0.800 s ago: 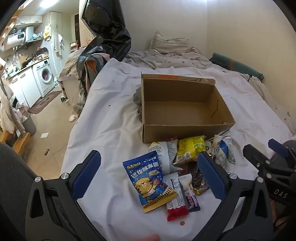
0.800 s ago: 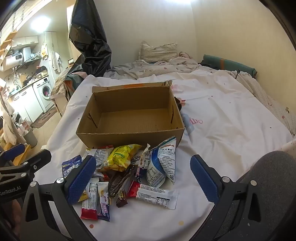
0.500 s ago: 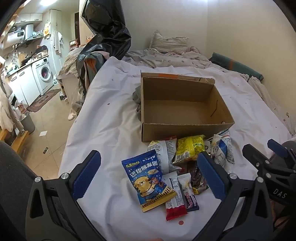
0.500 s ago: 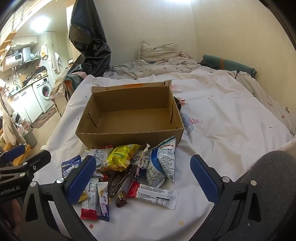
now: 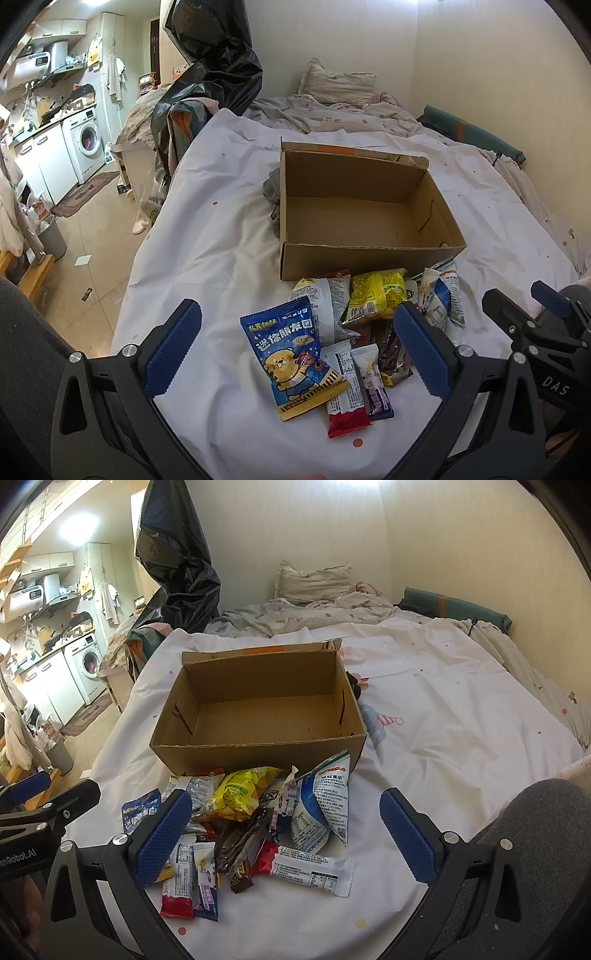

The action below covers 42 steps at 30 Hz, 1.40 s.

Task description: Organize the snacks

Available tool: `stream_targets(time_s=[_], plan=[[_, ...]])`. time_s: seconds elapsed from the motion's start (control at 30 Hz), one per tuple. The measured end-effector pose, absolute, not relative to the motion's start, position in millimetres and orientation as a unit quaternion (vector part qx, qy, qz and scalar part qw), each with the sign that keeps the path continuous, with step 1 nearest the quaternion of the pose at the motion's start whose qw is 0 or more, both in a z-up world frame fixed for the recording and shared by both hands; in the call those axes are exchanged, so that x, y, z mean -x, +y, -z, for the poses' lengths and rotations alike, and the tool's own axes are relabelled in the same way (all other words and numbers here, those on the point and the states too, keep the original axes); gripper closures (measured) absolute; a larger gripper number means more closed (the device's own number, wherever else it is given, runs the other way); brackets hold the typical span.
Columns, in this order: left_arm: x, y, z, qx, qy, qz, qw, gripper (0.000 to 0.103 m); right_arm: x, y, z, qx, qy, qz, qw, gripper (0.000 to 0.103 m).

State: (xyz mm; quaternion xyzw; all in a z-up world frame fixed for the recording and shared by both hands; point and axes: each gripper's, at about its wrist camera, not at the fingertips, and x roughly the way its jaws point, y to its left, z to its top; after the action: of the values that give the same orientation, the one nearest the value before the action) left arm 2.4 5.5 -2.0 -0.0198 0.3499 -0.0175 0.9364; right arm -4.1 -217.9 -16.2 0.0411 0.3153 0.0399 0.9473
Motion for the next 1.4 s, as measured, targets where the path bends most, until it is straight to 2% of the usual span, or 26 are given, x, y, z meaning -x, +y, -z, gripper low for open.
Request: stream_targets(time_s=[1.4], plan=[[-3.3, 8.1, 5.4, 0.025, 0.353, 0.015, 0.935, 0.0, 2.4, -215.4, 21.1, -0.037, 0.323, -0.041, 0.945, 0.0]])
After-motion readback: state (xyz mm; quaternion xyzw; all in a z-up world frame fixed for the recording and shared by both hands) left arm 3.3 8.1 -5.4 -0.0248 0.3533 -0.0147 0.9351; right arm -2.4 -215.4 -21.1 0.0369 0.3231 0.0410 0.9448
